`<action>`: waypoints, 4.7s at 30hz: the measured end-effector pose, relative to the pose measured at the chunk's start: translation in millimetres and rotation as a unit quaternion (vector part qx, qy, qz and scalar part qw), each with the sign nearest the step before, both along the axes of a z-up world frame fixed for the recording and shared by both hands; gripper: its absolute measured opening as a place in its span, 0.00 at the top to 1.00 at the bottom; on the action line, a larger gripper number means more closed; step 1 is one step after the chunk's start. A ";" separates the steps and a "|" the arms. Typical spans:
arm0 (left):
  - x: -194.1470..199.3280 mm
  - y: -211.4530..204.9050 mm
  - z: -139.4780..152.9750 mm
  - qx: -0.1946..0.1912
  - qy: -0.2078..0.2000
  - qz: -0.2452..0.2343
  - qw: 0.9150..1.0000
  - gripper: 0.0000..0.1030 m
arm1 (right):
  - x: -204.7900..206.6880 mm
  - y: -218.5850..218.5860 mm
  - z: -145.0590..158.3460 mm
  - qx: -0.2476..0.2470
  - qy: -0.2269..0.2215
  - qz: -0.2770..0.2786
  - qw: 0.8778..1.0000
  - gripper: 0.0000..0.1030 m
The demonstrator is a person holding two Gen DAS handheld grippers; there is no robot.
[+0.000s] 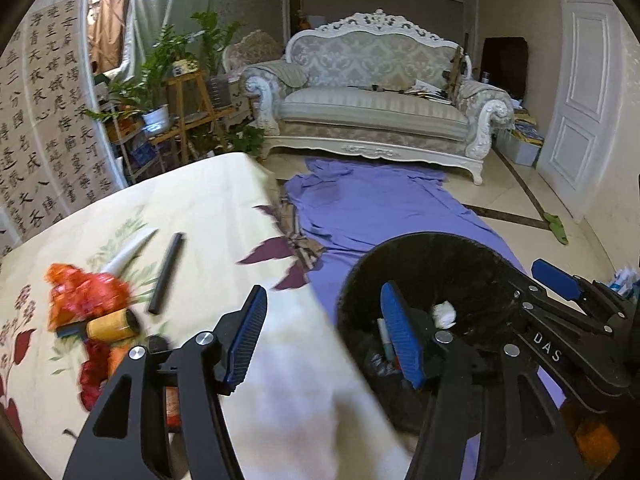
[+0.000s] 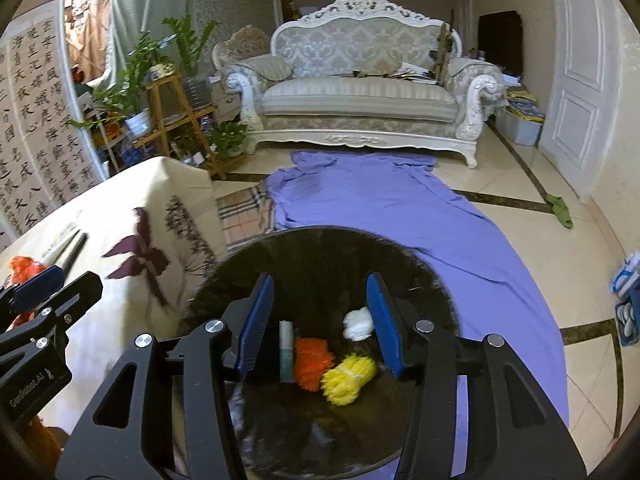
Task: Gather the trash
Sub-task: 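Return to the table and grasp the red bottle with the right tool, then grasp the dark red cloth with the left tool while the right tool holds the bottle, then drop the red bottle and red cloth into the black bin with both tools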
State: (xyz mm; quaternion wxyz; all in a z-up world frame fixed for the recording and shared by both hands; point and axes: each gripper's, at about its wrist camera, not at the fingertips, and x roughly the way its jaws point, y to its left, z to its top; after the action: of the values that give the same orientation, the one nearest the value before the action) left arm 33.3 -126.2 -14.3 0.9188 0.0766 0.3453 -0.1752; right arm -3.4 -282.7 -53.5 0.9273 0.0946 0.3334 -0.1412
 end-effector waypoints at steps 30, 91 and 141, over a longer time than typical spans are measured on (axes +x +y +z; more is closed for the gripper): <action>-11.5 204.5 -8.9 0.001 0.008 0.199 0.980 0.41 | 29.6 216.2 15.9 -0.027 0.022 0.235 0.971 0.54; -28.0 182.7 3.8 -0.049 0.000 0.121 0.991 0.80 | 17.4 186.7 12.5 -0.030 0.033 0.201 0.979 0.78; 26.5 -53.9 -22.7 -0.003 0.019 -0.047 0.999 0.45 | 1.3 -34.4 -11.5 -0.016 0.016 -0.031 0.999 0.68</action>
State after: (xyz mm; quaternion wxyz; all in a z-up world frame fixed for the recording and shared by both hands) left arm 59.8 -180.1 -37.0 0.9031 0.0870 0.3581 -0.2206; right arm -2.1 -317.0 -65.0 0.9184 0.0880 0.3429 -0.1765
